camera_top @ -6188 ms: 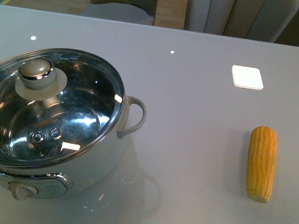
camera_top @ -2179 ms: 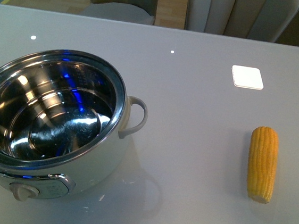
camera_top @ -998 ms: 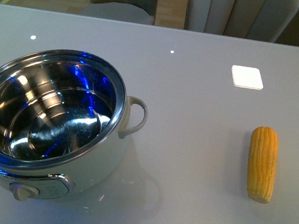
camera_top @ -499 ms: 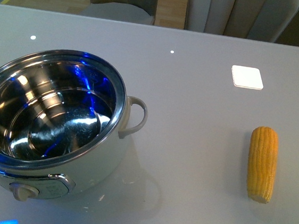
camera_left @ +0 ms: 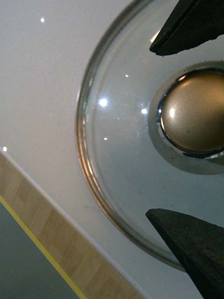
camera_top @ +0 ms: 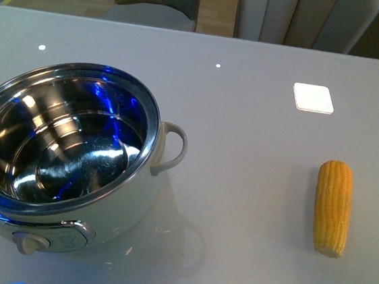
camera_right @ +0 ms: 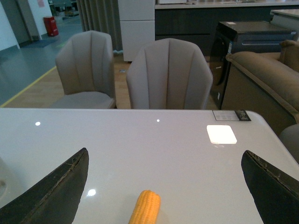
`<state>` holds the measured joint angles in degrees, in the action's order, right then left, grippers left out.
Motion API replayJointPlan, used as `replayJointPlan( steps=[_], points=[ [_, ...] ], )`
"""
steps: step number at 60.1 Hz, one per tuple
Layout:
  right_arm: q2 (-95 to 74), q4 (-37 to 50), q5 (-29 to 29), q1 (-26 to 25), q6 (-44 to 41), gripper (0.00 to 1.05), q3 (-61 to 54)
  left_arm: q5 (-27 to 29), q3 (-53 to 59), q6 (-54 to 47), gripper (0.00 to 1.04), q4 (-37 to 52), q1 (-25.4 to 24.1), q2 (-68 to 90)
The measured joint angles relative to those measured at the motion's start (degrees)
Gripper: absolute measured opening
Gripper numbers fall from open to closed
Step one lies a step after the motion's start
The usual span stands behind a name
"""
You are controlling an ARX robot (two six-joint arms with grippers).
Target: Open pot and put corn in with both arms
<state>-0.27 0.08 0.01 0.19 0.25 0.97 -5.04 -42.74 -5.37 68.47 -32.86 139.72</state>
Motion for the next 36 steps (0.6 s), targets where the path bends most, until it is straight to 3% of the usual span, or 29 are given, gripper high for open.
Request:
replayJointPlan(
  steps=[24,34,36],
  points=[
    [0.0,0.0,0.0,0.0,0.0,0.96,0.0,-4.5,13.8,8.2,0.98,-13.0,1.5,-37.8],
    [0.0,0.0,0.0,0.0,0.0,0.96,0.0,-5.2,22.5,14.1,0.98,-27.6,5.9,-64.8],
    [0.0,0.0,0.0,0.0,0.0,0.96,0.0,-2.5,23.0,15.0,0.98,-32.0,7.4,-69.8]
  ],
)
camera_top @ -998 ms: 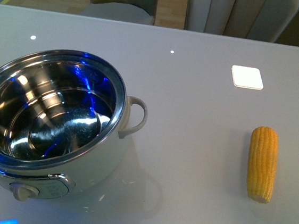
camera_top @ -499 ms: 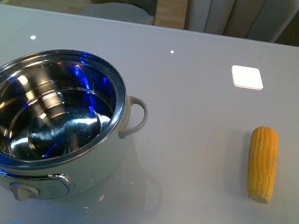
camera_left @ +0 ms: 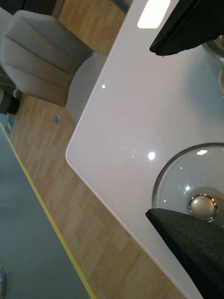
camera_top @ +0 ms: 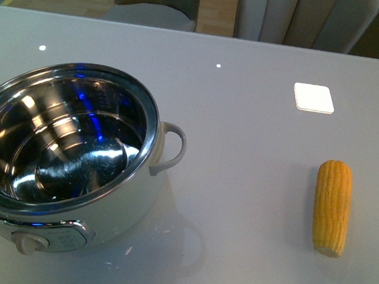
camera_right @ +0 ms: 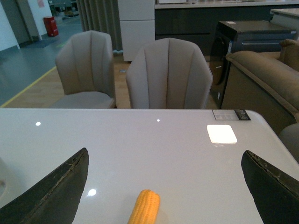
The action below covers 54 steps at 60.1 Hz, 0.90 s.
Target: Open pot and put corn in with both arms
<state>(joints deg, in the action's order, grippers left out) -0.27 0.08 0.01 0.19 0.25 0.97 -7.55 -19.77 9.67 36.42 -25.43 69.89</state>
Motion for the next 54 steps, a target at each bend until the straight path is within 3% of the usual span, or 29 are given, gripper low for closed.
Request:
replayJointPlan(
  steps=[7,11,15,26,37,54],
  points=[
    [0.0,0.0,0.0,0.0,0.0,0.96,0.0,-0.2,0.7,1.6,0.97,-3.4,2.3,-6.1],
    [0.0,0.0,0.1,0.0,0.0,0.96,0.0,-9.0,4.1,-2.3,0.86,7.0,2.0,-5.0],
    [0.0,0.0,0.1,0.0,0.0,0.96,0.0,-12.5,7.2,-5.3,0.75,12.8,3.5,-6.1],
    [0.0,0.0,0.0,0.0,0.0,0.96,0.0,-7.0,13.1,-8.6,0.34,9.4,10.4,-16.7],
    [0.0,0.0,0.0,0.0,0.0,0.96,0.0,-2.7,16.2,-8.8,0.03,5.9,14.5,-23.5],
    [0.0,0.0,0.0,0.0,0.0,0.96,0.0,1.6,19.0,-9.0,0.03,-1.3,19.1,-33.8]
  ],
)
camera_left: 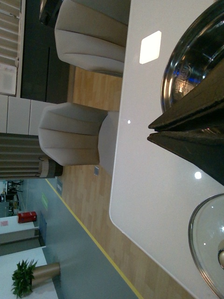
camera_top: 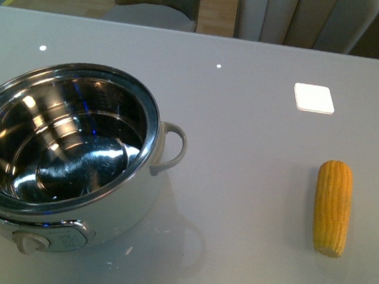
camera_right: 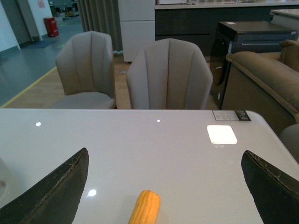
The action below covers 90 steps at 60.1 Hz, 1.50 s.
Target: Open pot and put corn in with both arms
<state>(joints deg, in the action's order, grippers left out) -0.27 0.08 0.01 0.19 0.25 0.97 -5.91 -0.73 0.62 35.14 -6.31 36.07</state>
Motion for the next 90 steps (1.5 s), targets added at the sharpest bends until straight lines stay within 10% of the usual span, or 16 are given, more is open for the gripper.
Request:
replayJointPlan(
  steps=[9,83,90],
  points=[
    [0.0,0.0,0.0,0.0,0.0,0.96,0.0,5.3,0.0,-0.1,0.03,-5.9,5.9,-6.4],
    [0.0,0.0,0.0,0.0,0.0,0.96,0.0,5.9,0.0,-0.1,0.03,-35.1,6.2,-35.7],
    [0.0,0.0,0.0,0.0,0.0,0.96,0.0,5.9,0.0,-0.1,0.22,-35.1,6.2,-35.7]
  ],
)
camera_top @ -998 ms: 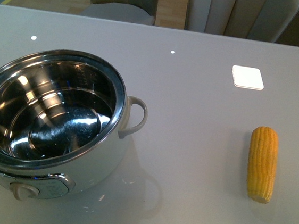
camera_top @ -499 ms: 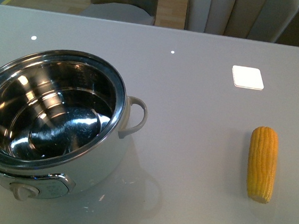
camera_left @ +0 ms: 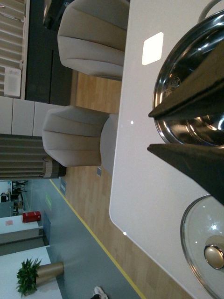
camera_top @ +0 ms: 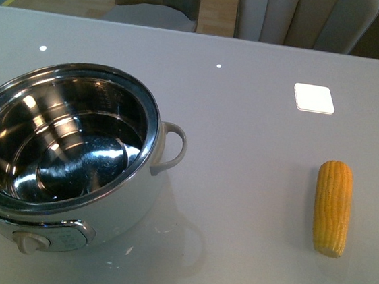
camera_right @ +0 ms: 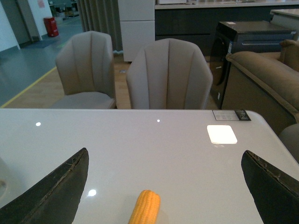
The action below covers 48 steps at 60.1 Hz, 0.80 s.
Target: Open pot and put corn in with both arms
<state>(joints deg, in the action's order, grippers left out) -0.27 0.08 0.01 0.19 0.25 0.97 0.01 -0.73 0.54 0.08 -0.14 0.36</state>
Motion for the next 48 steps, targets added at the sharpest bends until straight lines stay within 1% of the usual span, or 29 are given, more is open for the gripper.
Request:
replayJointPlan(
  steps=[2,3,6,10,16,17,20,25,29,42,43,44,46,48],
  points=[
    [0.0,0.0,0.0,0.0,0.0,0.96,0.0,0.0,0.0,0.0,0.27,0.0,0.0,0.0],
    [0.0,0.0,0.0,0.0,0.0,0.96,0.0,0.0,0.0,0.0,0.32,0.0,0.0,0.0],
    [0.0,0.0,0.0,0.0,0.0,0.96,0.0,0.0,0.0,0.0,0.43,0.0,0.0,0.0],
    [0.0,0.0,0.0,0.0,0.0,0.96,0.0,0.0,0.0,0.0,0.54,0.0,0.0,0.0],
    [0.0,0.0,0.0,0.0,0.0,0.96,0.0,0.0,0.0,0.0,0.73,0.0,0.0,0.0],
    [0.0,0.0,0.0,0.0,0.0,0.96,0.0,0.0,0.0,0.0,0.75,0.0,0.0,0.0],
    [0.0,0.0,0.0,0.0,0.0,0.96,0.0,0.0,0.0,0.0,0.85,0.0,0.0,0.0],
    [0.0,0.0,0.0,0.0,0.0,0.96,0.0,0.0,0.0,0.0,0.99,0.0,0.0,0.0],
    [0.0,0.0,0.0,0.0,0.0,0.96,0.0,0.0,0.0,-0.1,0.97,0.0,0.0,0.0],
    [-0.2,-0.2,-0.1,0.0,0.2,0.96,0.1,0.0,0.0,-0.1,0.98,0.0,0.0,0.0],
    [-1.6,-2.8,-1.1,-0.3,1.2,0.96,0.9,0.0,0.0,-0.1,0.98,0.0,0.0,0.0],
    [-4.2,-8.9,-2.8,-0.6,2.8,0.96,3.4,0.0,0.0,-0.1,0.98,0.0,0.0,0.0],
    [-11.5,-19.4,-4.3,-1.3,6.0,0.96,8.2,0.0,0.0,-0.1,0.98,0.0,0.0,0.0],
    [-17.1,-25.8,-5.6,-2.0,8.6,0.96,11.1,-0.1,0.0,-0.1,0.98,0.0,0.0,0.0]
  ],
)
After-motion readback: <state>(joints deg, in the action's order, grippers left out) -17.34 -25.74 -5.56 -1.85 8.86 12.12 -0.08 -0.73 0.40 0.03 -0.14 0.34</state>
